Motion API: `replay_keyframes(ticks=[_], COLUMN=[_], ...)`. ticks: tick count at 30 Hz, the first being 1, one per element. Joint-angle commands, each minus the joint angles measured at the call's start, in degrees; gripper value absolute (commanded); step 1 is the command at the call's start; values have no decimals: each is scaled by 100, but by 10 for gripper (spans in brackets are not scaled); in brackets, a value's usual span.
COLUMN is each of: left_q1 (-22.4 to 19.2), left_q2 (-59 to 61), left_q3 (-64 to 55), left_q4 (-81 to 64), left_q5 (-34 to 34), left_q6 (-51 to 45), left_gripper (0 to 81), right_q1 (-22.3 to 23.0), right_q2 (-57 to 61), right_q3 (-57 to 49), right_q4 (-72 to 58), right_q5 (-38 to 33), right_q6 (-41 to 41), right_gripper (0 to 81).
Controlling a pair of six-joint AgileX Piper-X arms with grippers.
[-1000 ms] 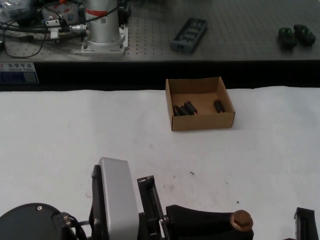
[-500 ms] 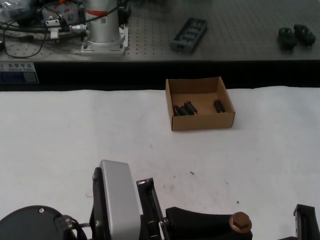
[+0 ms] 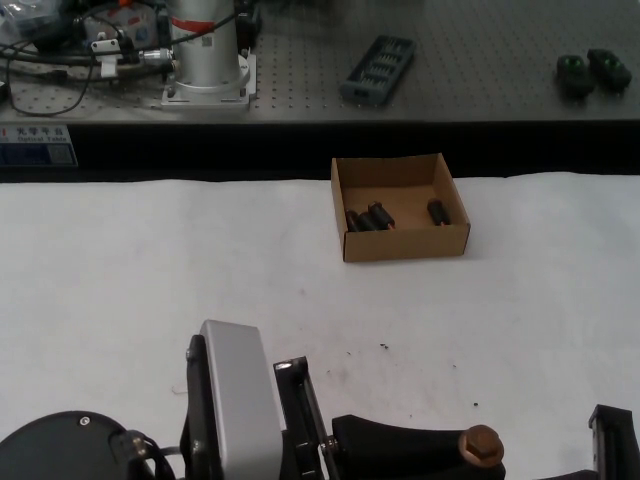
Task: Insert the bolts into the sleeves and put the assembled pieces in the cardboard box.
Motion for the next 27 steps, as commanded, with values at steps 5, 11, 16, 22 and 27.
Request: replay_keyframes(ticks=[5, 11, 16, 22, 27], left_q1=[-4, -4, -4, -4, -4], left_q2=[-34, -34, -34, -34, -34], left_q3=[0, 0, 0, 0, 0], left_q4=[213, 236, 310, 351, 351], left_q5=[-80, -80, -80, -80, -80], left_q6=[100, 99, 99, 99, 99], left_gripper=[6, 6, 6, 6, 6], right_q1=[12, 12, 12, 12, 12], right_q2=[-25, -25, -25, -25, -25], right_q3=[-104, -104, -104, -104, -104], right_q4=[-536, -562, -605, -729, -729], right_q5=[-111, -111, -111, -111, -111], right_q6=[175, 259, 258, 384, 384], right_gripper=[52, 52, 52, 52, 52])
